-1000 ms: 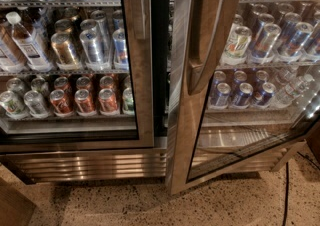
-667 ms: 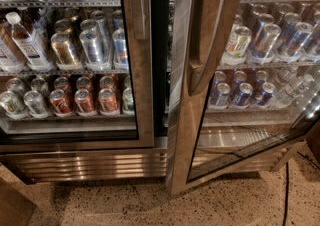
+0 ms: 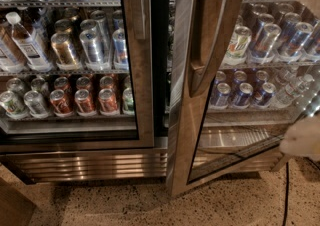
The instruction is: Open right fridge door
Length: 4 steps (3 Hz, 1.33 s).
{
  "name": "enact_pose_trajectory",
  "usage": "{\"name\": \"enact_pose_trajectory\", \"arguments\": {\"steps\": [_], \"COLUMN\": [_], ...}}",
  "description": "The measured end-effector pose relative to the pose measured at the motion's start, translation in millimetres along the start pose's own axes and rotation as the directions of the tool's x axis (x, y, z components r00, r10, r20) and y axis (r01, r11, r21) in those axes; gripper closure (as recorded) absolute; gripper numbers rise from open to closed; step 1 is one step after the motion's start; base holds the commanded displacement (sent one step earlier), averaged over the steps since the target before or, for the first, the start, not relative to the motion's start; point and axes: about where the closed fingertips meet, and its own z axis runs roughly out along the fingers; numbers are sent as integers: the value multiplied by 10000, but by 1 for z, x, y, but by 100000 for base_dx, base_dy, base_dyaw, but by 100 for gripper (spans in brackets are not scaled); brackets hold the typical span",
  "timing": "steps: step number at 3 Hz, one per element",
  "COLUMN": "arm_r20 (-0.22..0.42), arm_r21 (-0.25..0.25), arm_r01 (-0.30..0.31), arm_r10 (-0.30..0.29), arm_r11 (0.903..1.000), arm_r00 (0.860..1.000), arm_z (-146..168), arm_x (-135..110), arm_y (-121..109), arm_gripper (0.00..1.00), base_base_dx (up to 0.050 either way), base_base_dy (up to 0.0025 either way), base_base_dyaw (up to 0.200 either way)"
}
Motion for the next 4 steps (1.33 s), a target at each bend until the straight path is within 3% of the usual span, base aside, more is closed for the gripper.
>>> {"name": "enact_pose_trajectory", "arguments": {"steps": [1,2,3,4], "arm_r20": [-86,22,308,515], "arm_r21": [-331,-872,-1489,-1733], "arm_r01": [-461,-767,-775,-640], "arm_r10": [458,772,830,739], "arm_r11": [9984,9932,9858,9828], "arm_r00": [9989,9970,9961,9959], "arm_z": [10,17,13,0], "arm_x": [16,28,38,44], "arm_y": [-5,-7,0,13], "arm_gripper": [1,8,27,50], "base_base_dx": [0,0,0,0], "base_base_dy": [0,0,0,0], "base_base_dyaw": [0,0,0,0]}}
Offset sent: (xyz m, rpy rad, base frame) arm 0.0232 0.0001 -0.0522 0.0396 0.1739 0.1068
